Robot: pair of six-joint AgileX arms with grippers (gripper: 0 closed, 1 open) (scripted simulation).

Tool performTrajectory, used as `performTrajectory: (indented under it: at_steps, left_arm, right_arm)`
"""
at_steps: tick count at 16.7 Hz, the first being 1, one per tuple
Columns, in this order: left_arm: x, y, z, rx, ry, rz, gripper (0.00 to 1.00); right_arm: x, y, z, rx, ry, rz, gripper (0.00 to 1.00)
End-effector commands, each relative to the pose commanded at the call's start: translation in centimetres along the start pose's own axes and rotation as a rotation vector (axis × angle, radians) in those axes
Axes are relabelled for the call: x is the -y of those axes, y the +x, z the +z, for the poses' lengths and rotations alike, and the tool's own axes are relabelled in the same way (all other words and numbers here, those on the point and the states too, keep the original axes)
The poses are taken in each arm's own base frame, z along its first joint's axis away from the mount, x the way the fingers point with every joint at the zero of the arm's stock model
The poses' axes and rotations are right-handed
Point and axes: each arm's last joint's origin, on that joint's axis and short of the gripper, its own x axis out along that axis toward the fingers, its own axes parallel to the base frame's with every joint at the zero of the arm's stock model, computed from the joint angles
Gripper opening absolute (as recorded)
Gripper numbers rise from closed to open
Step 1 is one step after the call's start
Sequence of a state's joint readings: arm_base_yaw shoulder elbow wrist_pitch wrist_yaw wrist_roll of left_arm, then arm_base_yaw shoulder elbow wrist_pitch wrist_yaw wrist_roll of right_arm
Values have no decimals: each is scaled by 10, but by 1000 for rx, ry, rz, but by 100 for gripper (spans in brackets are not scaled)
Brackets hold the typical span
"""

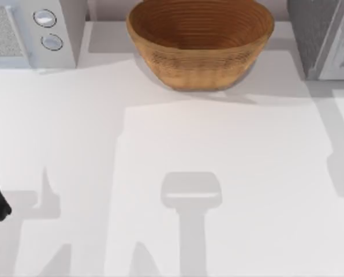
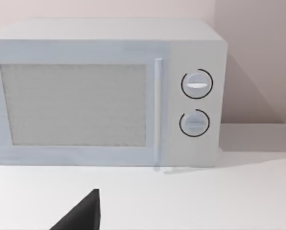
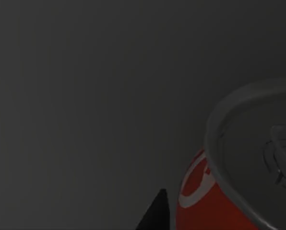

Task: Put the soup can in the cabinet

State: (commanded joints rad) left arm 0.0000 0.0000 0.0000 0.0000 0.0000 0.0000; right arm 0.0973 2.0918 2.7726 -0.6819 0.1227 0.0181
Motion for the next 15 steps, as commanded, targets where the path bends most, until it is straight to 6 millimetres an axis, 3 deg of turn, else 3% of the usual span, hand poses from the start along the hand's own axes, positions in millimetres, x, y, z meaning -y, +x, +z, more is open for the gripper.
performTrajectory:
  at_steps: [10,15]
  left_arm:
    - [0,0,0,0,0,0,100]
    - [0,0,0,0,0,0,100]
  right_arm:
    - [0,0,0,0,0,0,98]
    - [0,0,0,0,0,0,100]
